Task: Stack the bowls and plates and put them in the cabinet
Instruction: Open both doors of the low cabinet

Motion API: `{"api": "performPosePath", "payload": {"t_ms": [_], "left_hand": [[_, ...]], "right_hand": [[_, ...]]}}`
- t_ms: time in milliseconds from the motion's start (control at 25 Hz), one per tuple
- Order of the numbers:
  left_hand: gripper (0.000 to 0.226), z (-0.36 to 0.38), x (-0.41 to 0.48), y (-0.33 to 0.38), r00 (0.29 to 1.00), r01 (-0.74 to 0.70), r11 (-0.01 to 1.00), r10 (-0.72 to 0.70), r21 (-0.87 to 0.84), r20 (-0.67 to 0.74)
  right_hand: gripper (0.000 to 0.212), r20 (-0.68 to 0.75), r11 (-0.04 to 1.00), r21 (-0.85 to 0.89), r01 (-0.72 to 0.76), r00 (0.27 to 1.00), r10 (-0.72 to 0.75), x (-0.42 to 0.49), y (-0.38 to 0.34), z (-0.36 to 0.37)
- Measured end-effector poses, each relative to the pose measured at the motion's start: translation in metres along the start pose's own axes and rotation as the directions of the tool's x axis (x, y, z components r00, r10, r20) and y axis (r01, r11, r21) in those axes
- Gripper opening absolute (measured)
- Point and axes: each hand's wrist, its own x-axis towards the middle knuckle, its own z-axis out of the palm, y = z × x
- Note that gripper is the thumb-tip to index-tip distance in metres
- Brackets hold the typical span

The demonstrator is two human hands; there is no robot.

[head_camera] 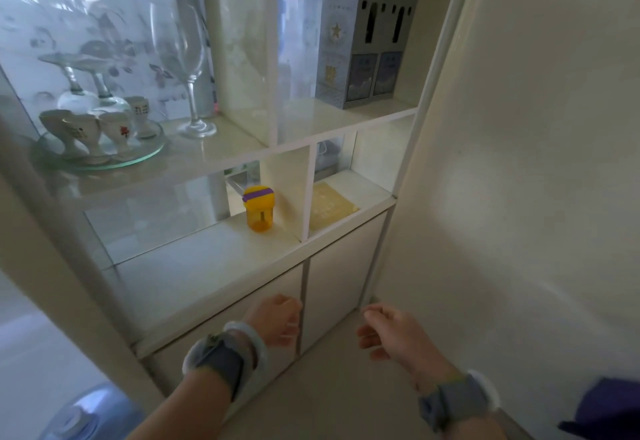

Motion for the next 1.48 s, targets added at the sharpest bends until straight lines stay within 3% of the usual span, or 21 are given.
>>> {"api": "performPosePath", "payload": {"t_ms": [280,440,480,560,680,880,1080,1320,1480], "left_hand": [[0.011,-0.032,0.055,0.002,0.999,0.02,0.996,-0.017,0.085,-0.046],[0.04,-0.026,0.085,0.007,0.998,0.056,0.98,-0.048,0.192,-0.045],[0.042,-0.021,0.096,0.01,0.997,0.031,0.951,-0.006,0.308,-0.083],[0.045,-0.011,0.109,0.016,0.986,-0.008,0.788,0.107,0.616,-0.125],[0.048,0.006,0.143,0.019,0.983,-0.042,0.593,0.168,0.804,-0.073],[0.059,0.03,0.199,0.009,0.99,-0.105,0.473,0.129,0.875,0.049],[0.073,0.045,0.241,0.002,0.995,-0.087,0.459,0.077,0.884,0.058],[0.064,0.057,0.257,-0.002,0.992,0.006,0.364,0.112,0.931,-0.05],[0.06,0.07,0.266,-0.001,0.977,0.069,0.306,0.173,0.949,-0.127]], "right_hand": [[0.017,0.052,0.995,0.004,-0.101,0.994,0.101,0.057,-0.002,0.031],[0.016,0.128,0.984,-0.066,-0.168,0.976,0.176,0.105,-0.002,0.035],[0.015,0.158,0.979,-0.099,-0.178,0.969,0.192,0.128,-0.001,0.035],[0.013,0.179,0.97,-0.148,-0.193,0.959,0.218,0.167,0.004,0.036],[0.015,0.193,0.95,-0.232,-0.209,0.947,0.255,0.226,0.015,0.04],[0.027,0.254,0.913,-0.272,-0.304,0.893,0.373,0.302,0.032,0.063],[0.058,0.267,0.91,-0.282,-0.303,0.887,0.378,0.352,0.041,0.086],[0.058,0.278,0.913,-0.146,-0.38,0.87,0.407,0.367,0.041,0.102],[0.09,0.289,0.864,0.004,-0.503,0.828,0.48,0.371,0.047,0.1]]}}
